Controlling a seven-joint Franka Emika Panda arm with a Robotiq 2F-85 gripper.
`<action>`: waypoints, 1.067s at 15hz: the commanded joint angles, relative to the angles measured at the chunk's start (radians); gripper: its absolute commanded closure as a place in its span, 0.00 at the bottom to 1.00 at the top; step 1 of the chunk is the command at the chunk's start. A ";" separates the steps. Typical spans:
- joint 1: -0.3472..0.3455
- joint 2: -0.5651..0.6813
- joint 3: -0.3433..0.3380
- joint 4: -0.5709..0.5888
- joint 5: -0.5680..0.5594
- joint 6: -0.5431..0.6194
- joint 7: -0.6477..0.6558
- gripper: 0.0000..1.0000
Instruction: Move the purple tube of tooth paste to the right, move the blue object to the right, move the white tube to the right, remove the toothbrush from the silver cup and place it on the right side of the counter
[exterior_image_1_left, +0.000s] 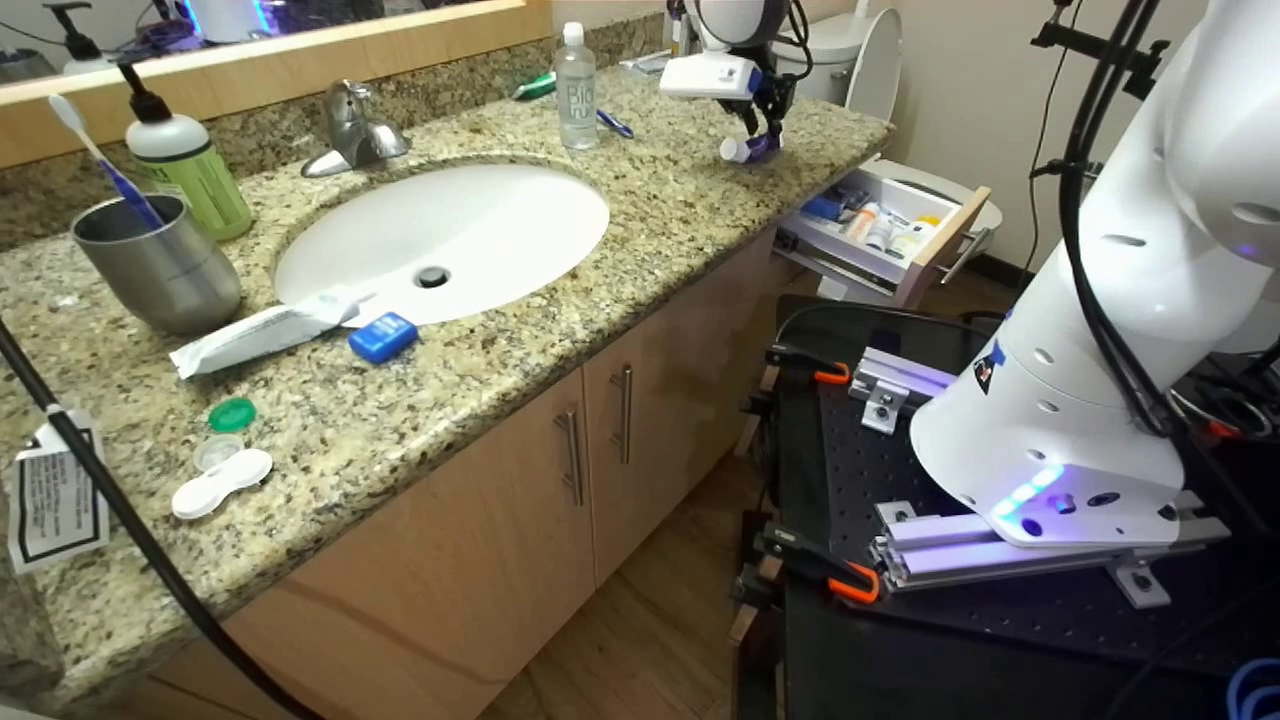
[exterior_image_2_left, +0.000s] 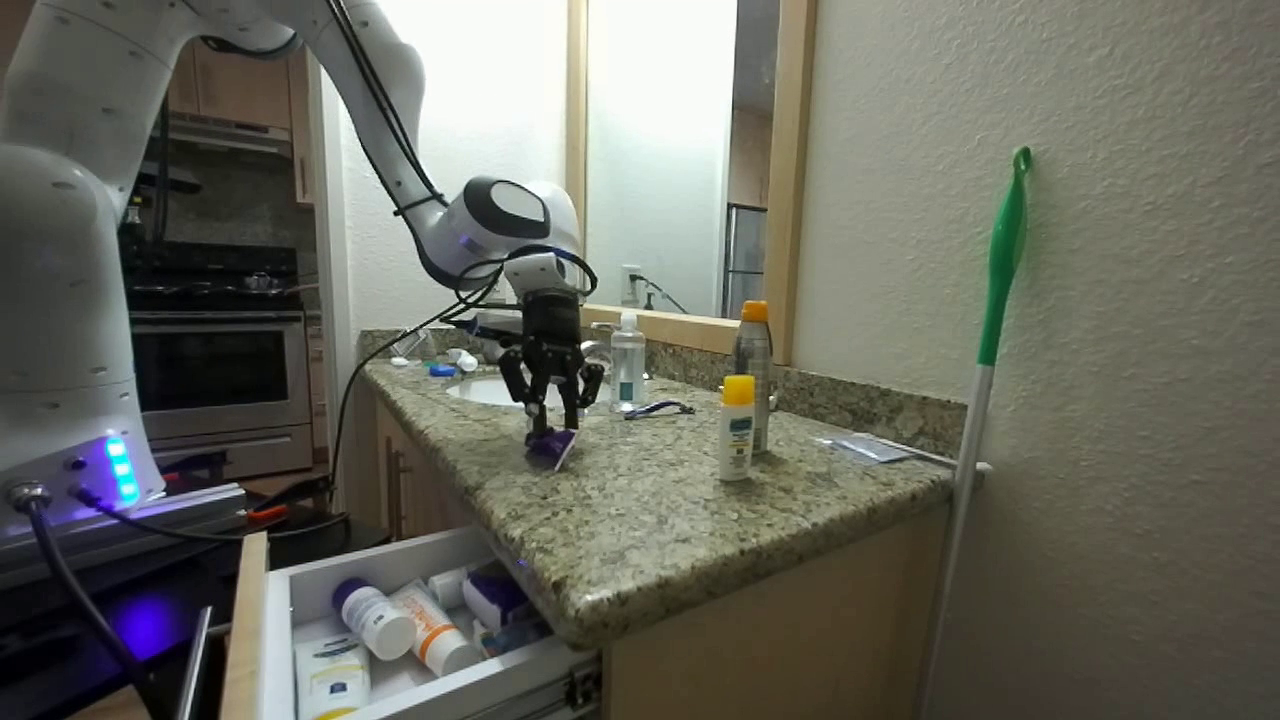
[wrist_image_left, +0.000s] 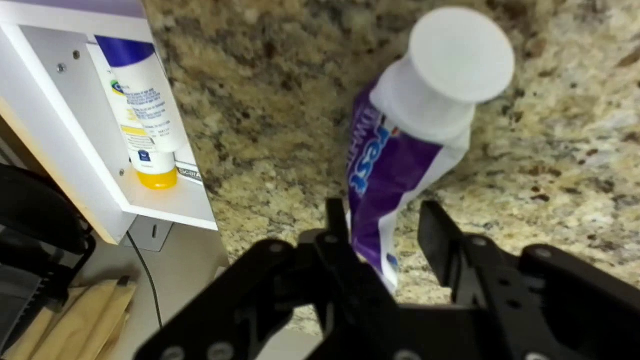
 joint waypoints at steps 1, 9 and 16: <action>-0.004 0.034 0.025 0.027 0.141 -0.032 -0.117 0.27; 0.129 -0.376 0.016 -0.166 -0.020 0.032 -0.286 0.00; 0.131 -0.791 0.252 -0.457 -0.076 0.021 -0.375 0.00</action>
